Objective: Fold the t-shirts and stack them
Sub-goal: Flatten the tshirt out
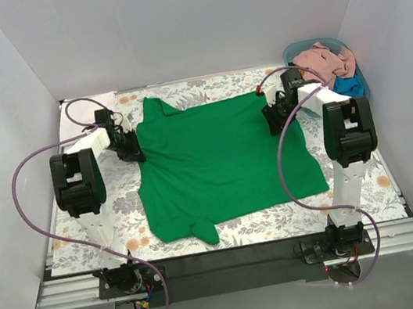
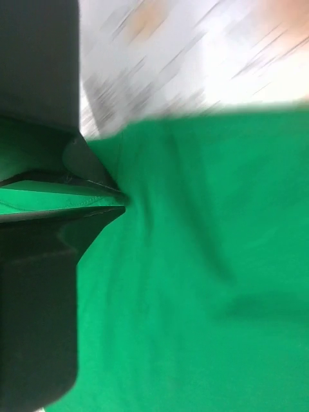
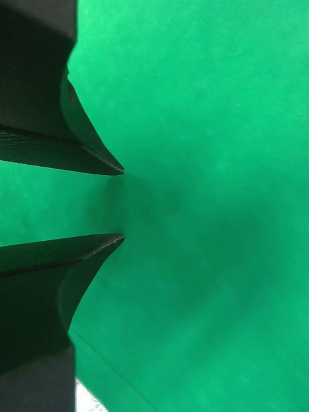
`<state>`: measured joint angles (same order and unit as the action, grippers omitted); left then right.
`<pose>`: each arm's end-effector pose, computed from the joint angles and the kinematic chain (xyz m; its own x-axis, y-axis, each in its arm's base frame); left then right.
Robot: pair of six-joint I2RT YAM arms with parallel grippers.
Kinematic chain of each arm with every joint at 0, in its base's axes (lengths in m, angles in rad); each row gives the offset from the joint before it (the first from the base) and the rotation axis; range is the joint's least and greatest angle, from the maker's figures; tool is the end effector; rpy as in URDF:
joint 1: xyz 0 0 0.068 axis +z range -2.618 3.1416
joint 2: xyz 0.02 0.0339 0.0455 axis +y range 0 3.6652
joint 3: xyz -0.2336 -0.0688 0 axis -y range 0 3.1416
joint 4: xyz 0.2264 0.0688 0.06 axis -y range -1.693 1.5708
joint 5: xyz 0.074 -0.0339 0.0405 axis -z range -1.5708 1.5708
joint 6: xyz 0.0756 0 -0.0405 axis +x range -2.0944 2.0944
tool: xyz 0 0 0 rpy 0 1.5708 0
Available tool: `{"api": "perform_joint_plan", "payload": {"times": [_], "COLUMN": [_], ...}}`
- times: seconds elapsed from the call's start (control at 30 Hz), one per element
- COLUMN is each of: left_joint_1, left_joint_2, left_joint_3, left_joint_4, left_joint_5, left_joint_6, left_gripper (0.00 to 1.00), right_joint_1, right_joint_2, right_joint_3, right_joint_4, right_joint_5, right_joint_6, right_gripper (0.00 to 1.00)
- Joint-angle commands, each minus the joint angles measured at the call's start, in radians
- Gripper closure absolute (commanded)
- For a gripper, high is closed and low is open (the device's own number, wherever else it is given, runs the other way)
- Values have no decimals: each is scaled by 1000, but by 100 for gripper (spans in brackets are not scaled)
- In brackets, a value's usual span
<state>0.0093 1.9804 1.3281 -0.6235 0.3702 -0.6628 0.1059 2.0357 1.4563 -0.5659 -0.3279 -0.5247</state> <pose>0.3716 -0.0239 0.0998 -0.8136 -0.5812 -0.0162 -0.5126 0.7301 -0.4518 0.4023 0.0672 0.1160 -0.6675 -0.5479 -0.5042 -0.6547 0.7544 0.0471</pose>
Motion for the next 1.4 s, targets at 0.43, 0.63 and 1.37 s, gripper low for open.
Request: {"api": "perform_joint_plan", "payload": {"times": [0.43, 0.63, 1.37], "left_joint_1": [58, 86, 431], "left_joint_2": [16, -395, -535], "left_joint_3": [440, -39, -353], "left_joint_4": [-127, -171, -272], "left_joint_5": [71, 271, 612], "left_joint_6": [155, 332, 338], "left_gripper": [68, 67, 66], "right_joint_1": [20, 211, 1052], "right_joint_2": [-5, -311, -134], "right_joint_3": [292, 32, -79], "right_joint_4": [-15, -14, 293], "right_joint_5": [20, -92, 280], "right_joint_6": [63, 63, -11], "right_gripper": [48, 50, 48]}}
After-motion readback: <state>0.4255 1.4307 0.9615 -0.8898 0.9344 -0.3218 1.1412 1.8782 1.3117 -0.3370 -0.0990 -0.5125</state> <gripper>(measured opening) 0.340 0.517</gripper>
